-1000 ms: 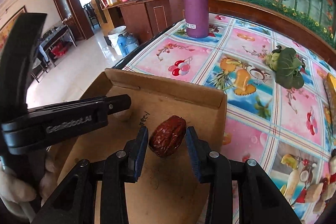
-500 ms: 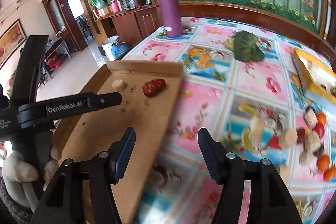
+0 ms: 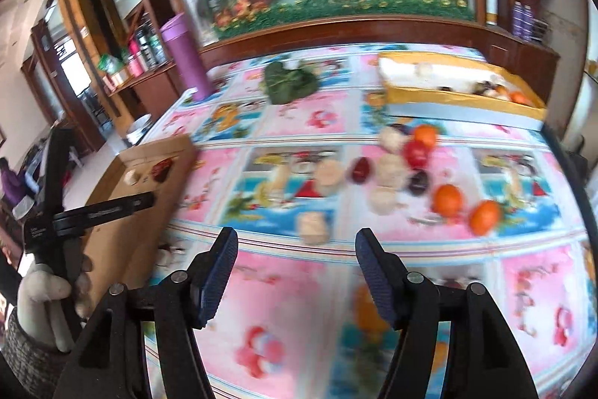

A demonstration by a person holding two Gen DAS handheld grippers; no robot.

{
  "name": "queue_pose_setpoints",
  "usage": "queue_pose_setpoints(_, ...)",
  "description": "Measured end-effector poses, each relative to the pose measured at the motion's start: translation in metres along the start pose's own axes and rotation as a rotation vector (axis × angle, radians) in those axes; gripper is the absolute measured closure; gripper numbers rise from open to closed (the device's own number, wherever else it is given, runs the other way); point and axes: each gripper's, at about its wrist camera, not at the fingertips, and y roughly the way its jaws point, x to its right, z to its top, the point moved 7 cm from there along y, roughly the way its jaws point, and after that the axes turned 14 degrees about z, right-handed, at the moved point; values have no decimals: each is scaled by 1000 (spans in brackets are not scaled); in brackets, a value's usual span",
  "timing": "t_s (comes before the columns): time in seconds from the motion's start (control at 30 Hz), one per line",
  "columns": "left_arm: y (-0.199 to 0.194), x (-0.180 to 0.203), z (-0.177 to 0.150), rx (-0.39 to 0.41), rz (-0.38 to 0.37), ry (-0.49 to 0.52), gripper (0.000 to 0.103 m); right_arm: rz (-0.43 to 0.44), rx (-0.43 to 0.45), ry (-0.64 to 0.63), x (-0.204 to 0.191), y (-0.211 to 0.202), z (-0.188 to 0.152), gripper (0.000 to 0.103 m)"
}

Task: Organize fruits
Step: 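Grasp the square tan cake with the left tool while the right tool grasps an orange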

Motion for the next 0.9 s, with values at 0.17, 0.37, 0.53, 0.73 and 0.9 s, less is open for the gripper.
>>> queue_pose_setpoints(0.17, -14, -16, -5, 35, -25, -10, 47, -79, 40, 73, 53, -41, -12, 32)
queue_pose_setpoints(0.37, -83, 10, 4, 197, -55, 38, 39, -181, 75, 148, 117, -80, -19, 31)
queue_pose_setpoints(0.53, -99, 77, -8, 177, -178, 132, 34, -198, 78, 221, 157, -87, -20, 31)
queue_pose_setpoints(0.73, -82, 161, -33, 123, -258, 260, 35, -128, 23, 215, 154, -58, -9, 31)
queue_pose_setpoints(0.9, -56, 204, -45, 80, -273, 324, 35, -107, -20, 169, 148, -26, 3, 31)
